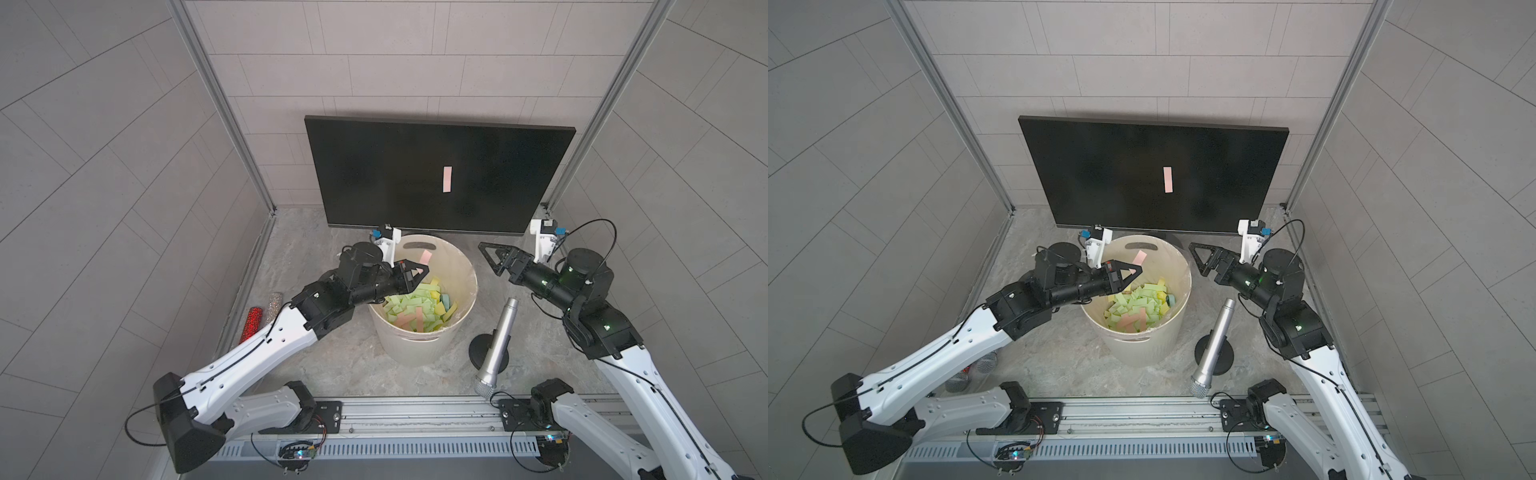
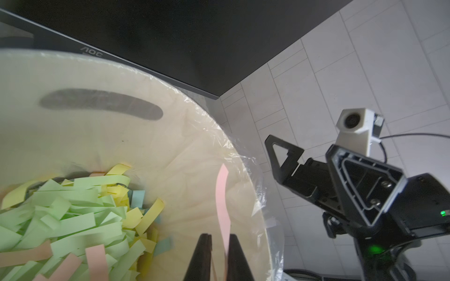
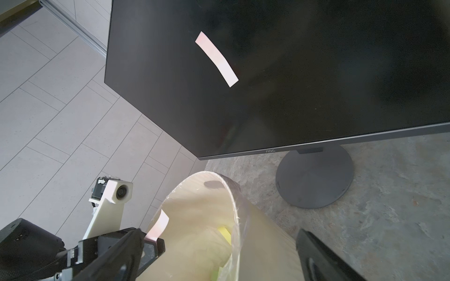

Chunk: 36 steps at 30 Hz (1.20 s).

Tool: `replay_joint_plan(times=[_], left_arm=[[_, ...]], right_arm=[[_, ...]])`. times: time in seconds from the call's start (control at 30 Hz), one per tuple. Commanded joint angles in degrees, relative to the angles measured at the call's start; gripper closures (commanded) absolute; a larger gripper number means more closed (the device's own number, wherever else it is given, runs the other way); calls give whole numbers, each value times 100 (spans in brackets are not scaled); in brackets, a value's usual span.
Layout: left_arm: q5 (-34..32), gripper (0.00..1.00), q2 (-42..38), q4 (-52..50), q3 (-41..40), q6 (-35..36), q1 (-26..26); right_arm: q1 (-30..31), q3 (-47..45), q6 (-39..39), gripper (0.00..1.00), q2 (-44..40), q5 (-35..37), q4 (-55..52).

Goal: Remove the sticky note from the monitor
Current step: Place the sticky note in the trash bin.

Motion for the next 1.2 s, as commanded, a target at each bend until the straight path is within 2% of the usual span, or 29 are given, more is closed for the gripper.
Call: replay_joint_plan(times=[0.0,0.23,0.5,0.83,1.17], left_arm=[[-50,72,-31,-225,12,156,-27],[-71,51,39,-338,172,242,-25],[-171,45,22,-389,294,321,-20],[-496,33,-140,-497,538,714,-13],[-631,2,-268,-722,802,1089,96]], right_arm=[[-12,208,9,0,96,-71,212],[-16,326,50,0,347,-116,382],[-12,456,173,0,695,-188,602],[-18,688,463,1,1335,-310,998],[35,1078,567,3,1994,-271,1270]])
